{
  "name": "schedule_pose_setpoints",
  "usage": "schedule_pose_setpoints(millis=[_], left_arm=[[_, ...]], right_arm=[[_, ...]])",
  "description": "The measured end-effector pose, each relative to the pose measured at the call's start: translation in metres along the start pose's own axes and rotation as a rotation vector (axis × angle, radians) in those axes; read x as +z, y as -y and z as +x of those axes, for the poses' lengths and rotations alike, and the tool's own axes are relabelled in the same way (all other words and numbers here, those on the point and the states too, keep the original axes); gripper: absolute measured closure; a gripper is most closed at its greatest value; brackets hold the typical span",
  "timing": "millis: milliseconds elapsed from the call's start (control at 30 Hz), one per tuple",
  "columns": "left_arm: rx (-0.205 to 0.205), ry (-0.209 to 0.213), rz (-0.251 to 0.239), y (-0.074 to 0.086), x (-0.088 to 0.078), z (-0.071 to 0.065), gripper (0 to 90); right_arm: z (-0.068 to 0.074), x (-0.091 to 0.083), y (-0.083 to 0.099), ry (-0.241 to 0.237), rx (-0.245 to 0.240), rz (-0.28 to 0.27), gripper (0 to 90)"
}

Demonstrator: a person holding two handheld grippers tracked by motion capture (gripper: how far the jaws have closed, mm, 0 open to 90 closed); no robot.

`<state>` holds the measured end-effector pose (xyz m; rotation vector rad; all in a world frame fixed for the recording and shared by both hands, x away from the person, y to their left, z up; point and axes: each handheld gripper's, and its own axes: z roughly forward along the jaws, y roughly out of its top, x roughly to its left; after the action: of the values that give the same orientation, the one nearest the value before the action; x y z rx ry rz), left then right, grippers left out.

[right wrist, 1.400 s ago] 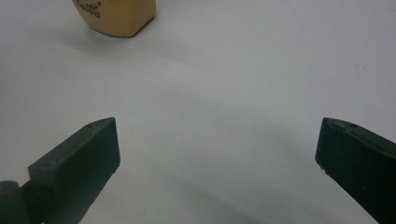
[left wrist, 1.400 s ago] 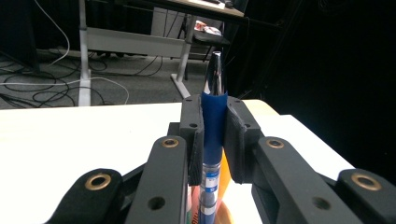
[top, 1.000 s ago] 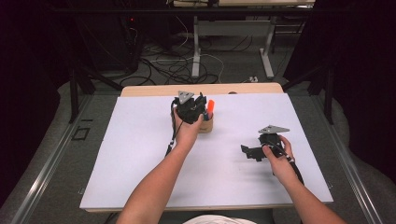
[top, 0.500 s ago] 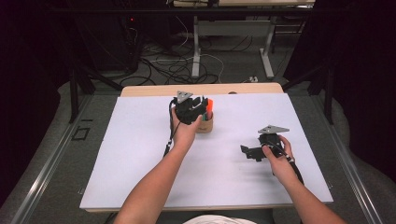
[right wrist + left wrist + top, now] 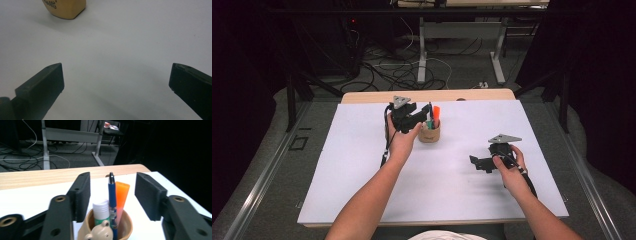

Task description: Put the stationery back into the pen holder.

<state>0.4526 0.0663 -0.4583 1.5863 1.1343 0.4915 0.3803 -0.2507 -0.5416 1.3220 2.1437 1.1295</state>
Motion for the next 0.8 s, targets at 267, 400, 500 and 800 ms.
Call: schedule_pose_setpoints(millis=[267,400,500,800], left_arm=[[0.031,-0.014,0.027,-0.002,-0.014,0.011,39.1],[0.036,-0.008,0.061,-0.001,-0.021,0.015,39.7],[0.050,-0.003,0.073,-0.001,-0.026,0.018,39.7],[0.128,0.021,0.144,0.005,-0.040,0.025,29.1]], right_arm=[[0.001,0.000,0.000,0.001,0.001,0.003,0.0],[0.001,0.000,0.000,0.002,0.002,0.002,0.0],[0.001,-0.001,0.000,0.002,0.002,0.002,0.0],[0.001,-0.001,0.000,0.006,0.003,0.002,0.0]])
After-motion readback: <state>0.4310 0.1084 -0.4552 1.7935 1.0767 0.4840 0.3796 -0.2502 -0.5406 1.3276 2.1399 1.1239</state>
